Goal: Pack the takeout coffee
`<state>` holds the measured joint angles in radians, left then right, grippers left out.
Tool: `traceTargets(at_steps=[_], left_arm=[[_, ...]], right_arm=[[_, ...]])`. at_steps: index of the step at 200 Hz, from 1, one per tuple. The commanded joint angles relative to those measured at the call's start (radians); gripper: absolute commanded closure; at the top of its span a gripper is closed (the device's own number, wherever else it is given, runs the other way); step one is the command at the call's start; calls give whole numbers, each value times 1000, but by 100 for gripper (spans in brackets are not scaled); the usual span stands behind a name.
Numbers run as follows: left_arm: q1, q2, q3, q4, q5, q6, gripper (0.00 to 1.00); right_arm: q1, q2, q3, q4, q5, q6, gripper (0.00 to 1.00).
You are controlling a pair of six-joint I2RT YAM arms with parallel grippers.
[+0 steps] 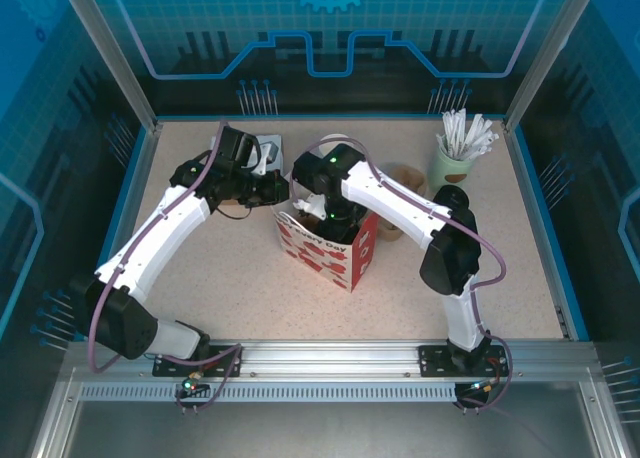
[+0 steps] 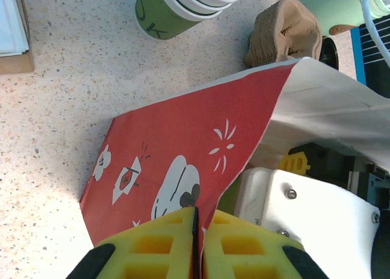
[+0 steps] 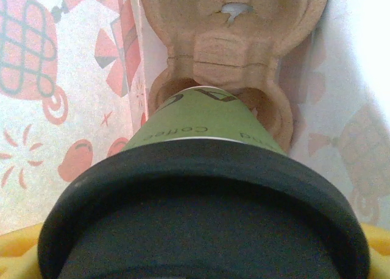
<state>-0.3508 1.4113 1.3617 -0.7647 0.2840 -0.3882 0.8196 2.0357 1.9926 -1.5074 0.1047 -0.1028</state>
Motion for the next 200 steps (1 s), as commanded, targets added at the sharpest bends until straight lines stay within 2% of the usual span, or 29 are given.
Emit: traceTargets(at_steps=[1,200], left_arm=[[-7,11,37,-33,-15,29,89],[-7,14,36,-37,-17,30,88]], right_arm=[[-16,-26,-24,20,-9,-37,23],[-39,-46,-227,191,-25,-95,23]])
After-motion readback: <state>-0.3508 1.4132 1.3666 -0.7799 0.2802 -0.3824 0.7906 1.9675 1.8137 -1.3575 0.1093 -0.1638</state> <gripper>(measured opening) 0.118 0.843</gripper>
